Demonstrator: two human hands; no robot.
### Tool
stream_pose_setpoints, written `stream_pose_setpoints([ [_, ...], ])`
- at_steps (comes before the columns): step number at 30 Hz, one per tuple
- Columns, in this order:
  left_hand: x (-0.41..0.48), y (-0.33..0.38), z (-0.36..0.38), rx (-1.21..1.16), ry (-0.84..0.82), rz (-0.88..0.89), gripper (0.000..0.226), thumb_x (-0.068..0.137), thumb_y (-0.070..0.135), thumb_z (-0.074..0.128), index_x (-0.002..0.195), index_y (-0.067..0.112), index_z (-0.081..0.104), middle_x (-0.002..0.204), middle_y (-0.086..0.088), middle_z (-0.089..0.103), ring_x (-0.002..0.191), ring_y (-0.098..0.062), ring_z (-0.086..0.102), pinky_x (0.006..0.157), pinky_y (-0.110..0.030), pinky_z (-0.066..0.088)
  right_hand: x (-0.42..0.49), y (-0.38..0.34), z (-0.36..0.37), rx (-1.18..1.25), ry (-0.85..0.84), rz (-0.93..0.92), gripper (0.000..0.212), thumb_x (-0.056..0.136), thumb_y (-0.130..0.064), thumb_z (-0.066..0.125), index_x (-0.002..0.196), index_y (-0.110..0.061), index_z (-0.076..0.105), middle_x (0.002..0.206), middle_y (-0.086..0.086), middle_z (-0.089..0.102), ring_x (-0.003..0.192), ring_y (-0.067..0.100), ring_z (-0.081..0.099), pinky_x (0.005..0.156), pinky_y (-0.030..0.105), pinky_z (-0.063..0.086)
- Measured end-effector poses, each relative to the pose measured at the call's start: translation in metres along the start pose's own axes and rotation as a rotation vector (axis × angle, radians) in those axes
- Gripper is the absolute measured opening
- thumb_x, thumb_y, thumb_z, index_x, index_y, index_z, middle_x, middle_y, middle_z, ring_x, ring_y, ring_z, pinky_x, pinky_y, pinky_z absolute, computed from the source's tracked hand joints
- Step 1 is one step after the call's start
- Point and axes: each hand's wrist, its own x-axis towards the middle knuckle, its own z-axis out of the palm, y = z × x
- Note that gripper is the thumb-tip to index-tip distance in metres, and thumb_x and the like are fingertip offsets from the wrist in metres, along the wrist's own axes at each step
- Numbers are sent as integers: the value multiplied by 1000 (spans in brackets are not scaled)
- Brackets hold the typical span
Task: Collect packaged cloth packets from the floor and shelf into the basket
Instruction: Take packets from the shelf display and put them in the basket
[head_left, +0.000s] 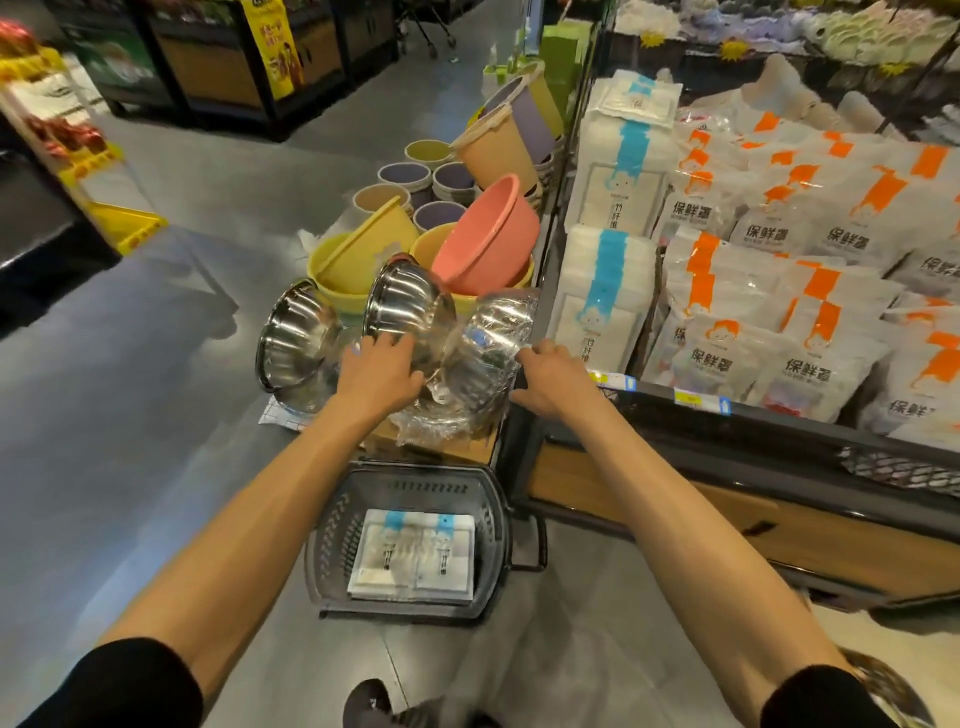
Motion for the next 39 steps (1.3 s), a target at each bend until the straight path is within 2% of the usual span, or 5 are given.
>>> stream_pose_setpoints([
  [10, -9, -85, 27, 1, -98, 27, 48, 99, 38, 48, 140, 12, 44, 141, -18, 50, 131, -39, 44, 104, -56, 37, 24, -90, 32, 45, -61, 37, 60, 95, -41, 59, 143, -11, 39, 147, 18, 38, 134, 39, 37, 104, 52, 39],
  [18, -9, -143, 108, -32, -183, 48, 41, 98, 33, 49, 132, 10, 50, 129, -19, 57, 121, -40, 52, 96, -50, 43, 47, -126, 119, 103, -186, 100, 54, 97, -39, 55, 141, -10, 41, 139, 17, 44, 127, 39, 42, 97, 52, 42],
  [23, -6, -171, 206, -125, -318, -17, 36, 99, 32, 49, 127, 9, 51, 125, -19, 57, 118, -41, 51, 94, -52, 45, 68, -133, 204, 115, -293, 134, 58, 95, -42, 59, 141, -10, 41, 141, 17, 43, 127, 39, 43, 97, 52, 42],
  [34, 33, -202, 468, -109, -445, -62, 47, 101, 32, 46, 142, 10, 43, 138, -20, 51, 129, -42, 45, 99, -54, 41, 121, -97, 472, 198, -405, 235, 57, 95, -39, 61, 142, -11, 42, 141, 18, 43, 130, 39, 42, 101, 51, 44],
  [39, 62, -205, 578, -108, -436, -61, 46, 100, 32, 48, 140, 10, 45, 134, -20, 54, 123, -41, 48, 96, -54, 44, 153, -81, 578, 209, -404, 260, 54, 95, -32, 62, 140, -9, 44, 139, 21, 45, 127, 41, 44, 95, 48, 44],
])
